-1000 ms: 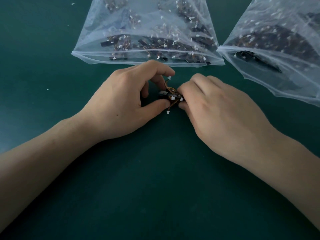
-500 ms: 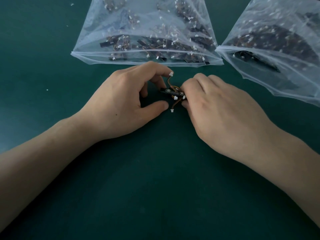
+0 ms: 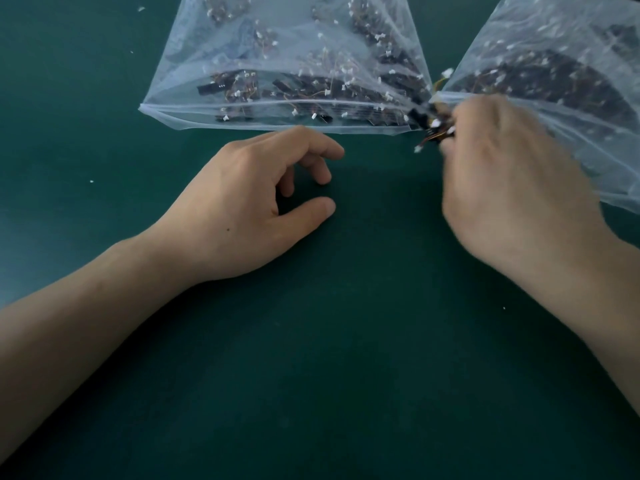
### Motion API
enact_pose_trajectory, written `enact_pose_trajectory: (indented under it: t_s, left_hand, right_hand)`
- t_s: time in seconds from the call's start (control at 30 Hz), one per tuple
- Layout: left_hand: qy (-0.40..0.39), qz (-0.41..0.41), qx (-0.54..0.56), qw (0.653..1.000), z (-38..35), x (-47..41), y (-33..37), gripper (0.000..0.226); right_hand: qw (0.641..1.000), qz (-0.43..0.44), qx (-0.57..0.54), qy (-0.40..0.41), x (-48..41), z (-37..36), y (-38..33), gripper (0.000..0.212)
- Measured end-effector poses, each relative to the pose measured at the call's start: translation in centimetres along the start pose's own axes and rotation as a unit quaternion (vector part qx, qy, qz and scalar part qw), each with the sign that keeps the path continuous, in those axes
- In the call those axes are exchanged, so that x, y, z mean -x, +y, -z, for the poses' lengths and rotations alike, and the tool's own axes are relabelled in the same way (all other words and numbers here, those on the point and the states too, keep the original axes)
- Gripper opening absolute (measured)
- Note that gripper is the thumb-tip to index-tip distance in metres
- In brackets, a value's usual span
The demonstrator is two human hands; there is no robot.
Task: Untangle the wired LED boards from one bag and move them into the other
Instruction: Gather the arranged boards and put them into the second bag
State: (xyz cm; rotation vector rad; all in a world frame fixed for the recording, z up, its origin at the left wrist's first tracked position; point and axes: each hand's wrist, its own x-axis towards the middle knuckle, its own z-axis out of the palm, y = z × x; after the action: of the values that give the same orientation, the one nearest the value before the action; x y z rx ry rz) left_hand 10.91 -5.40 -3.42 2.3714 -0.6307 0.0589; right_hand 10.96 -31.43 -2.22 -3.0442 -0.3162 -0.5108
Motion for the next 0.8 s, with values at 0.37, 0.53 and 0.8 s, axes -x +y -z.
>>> enact_pose_trajectory:
  t_s: [0.37, 0.53, 0.8]
  left_hand:
    - [0.000, -0.007, -0.012, 1.000, 0.0, 0.0, -0.1, 0.036]
    - [-0.001, -0.010, -0.013, 1.000, 0.0, 0.0, -0.1, 0.036]
    - [-0.002, -0.013, -0.015, 1.000, 0.0, 0.0, -0.1, 0.035]
  right_hand:
    - [0.989, -0.105, 0.100, -0.023, -1.3, -1.0, 4.2, 0.026]
    - [0.990, -0.137, 0.037, 0.014, -1.8, -1.6, 4.9, 0.021]
    - [0.985, -0.143, 0.089, 0.021, -2.3, -1.1, 4.6, 0.028]
